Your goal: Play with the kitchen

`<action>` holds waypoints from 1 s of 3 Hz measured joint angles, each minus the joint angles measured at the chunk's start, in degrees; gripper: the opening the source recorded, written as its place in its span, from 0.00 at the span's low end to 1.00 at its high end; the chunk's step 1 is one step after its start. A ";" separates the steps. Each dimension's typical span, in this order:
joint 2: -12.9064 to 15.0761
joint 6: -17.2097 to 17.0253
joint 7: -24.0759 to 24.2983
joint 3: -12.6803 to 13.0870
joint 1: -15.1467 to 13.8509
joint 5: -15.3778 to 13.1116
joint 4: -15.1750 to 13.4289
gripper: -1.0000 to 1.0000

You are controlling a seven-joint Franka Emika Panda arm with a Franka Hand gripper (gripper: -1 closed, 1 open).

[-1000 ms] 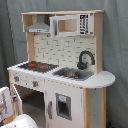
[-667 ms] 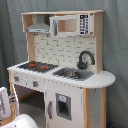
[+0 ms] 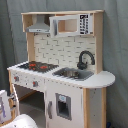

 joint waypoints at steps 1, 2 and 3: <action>0.00 -1.90 0.15 1.44 0.69 0.04 0.00 1.00; 0.00 -5.93 -3.21 -0.70 2.58 -0.26 1.03 1.00; -0.02 -7.45 -7.12 -3.59 2.59 -1.66 4.15 1.00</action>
